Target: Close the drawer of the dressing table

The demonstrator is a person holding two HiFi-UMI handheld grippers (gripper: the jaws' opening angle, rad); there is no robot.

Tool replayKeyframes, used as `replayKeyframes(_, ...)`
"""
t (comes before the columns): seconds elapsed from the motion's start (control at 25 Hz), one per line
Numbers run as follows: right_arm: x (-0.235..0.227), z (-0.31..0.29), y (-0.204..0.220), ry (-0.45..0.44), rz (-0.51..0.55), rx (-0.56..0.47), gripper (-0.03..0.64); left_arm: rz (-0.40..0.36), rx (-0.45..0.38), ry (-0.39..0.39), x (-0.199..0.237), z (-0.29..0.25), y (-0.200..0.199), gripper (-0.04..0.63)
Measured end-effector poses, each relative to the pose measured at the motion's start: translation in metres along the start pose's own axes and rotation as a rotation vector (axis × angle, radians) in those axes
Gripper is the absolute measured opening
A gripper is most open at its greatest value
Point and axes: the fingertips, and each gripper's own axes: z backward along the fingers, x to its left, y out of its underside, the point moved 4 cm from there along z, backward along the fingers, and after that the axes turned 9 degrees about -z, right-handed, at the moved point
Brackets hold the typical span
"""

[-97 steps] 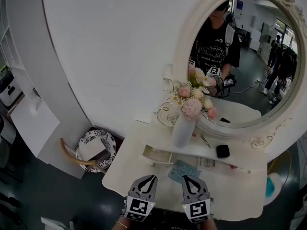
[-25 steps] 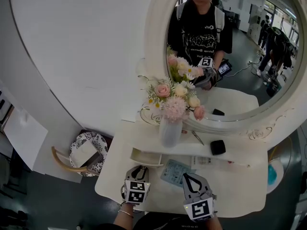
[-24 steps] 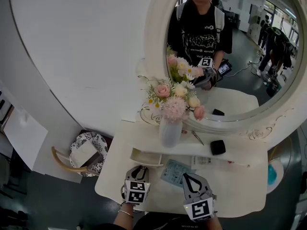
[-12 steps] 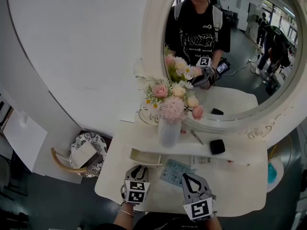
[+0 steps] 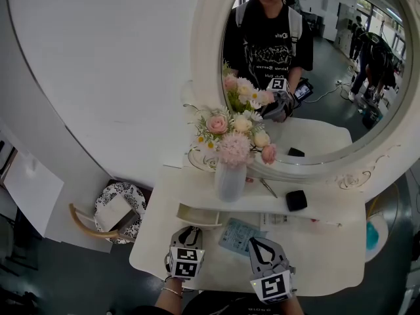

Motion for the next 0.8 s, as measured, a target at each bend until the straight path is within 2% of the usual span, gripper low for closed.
replayKeyframes(0.8, -0.0032, 0.0001, -0.0006, 0.003, 0.032, -0.020, 0.011, -0.008, 0.004, -0.006, 0.0007, -0.0039, -0.0017, 0.101)
